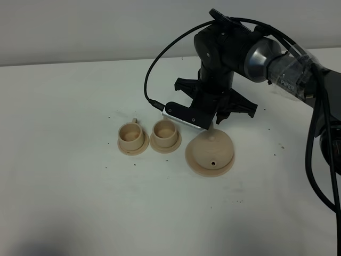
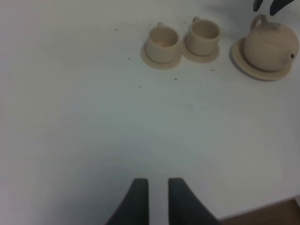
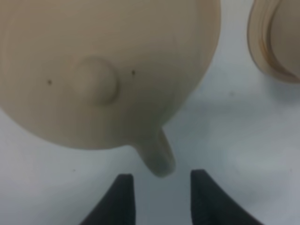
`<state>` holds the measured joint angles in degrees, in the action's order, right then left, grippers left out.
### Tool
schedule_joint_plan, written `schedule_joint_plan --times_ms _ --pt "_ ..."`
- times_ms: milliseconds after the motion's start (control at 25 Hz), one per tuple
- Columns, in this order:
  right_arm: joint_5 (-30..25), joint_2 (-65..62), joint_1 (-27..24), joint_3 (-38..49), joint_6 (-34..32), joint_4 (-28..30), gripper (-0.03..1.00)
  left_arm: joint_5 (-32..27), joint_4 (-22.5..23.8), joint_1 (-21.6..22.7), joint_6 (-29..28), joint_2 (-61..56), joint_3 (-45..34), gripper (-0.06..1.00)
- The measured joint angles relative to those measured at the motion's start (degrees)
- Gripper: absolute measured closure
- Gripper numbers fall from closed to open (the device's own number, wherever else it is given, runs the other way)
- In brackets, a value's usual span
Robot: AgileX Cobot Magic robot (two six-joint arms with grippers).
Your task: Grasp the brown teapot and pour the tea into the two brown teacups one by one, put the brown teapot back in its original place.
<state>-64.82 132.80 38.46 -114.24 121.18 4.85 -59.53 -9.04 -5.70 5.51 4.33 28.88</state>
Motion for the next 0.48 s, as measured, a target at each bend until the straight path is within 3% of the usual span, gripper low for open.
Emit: schedule_joint_plan --times_ms 480 --pt "-0.94 1.56 0.0 0.0 0.01 0.07 0.67 0.0 0.0 0.0 0.0 0.0 0.0 0.82"
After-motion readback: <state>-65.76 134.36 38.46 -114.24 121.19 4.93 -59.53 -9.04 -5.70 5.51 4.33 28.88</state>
